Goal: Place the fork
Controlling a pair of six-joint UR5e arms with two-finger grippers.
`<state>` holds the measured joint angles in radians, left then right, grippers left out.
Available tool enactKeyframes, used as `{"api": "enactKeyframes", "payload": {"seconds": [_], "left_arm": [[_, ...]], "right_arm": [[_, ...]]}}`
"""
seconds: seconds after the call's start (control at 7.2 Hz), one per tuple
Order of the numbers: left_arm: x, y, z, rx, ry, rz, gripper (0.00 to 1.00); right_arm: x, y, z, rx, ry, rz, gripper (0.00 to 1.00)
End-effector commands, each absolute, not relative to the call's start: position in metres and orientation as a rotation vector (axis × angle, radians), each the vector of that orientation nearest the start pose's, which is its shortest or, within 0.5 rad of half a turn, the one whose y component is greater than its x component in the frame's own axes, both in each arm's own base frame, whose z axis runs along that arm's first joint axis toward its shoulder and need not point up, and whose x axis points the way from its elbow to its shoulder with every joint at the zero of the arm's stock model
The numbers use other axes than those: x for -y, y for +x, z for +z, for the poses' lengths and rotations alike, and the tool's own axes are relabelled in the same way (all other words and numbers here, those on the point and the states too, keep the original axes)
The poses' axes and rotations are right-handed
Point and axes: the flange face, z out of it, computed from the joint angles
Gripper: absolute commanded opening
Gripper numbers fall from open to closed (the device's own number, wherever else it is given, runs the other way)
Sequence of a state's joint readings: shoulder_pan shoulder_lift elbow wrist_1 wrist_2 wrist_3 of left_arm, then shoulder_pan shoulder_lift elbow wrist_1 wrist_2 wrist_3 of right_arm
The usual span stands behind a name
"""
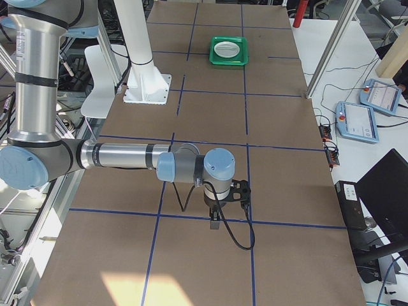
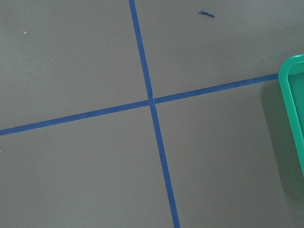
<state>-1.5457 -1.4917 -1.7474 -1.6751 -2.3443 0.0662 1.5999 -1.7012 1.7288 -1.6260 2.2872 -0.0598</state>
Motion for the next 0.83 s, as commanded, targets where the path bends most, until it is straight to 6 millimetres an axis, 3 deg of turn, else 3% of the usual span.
{"api": "enactKeyframes", "payload": {"seconds": [0.0, 0.28, 0.42, 0.69], "left_arm": [[0.482, -0.022, 0.563, -0.771, 0.239, 0.212, 1.00], [0.512, 0.075, 0.512, -0.821, 0.154, 0.152, 1.00], [0.518, 0.110, 0.493, -0.832, 0.150, 0.115, 1.00], [0.510, 0.175, 0.490, -0.840, 0.204, 0.046, 1.00]], "right_arm": [[0.432, 0.081, 0.651, 0.717, 0.005, -0.019, 1.00], [0.432, 0.081, 0.651, 0.717, 0.005, -0.019, 1.00], [0.432, 0.081, 0.651, 0.717, 0.005, -0.019, 1.00], [0.432, 0.081, 0.651, 0.717, 0.005, -0.019, 1.00]]}}
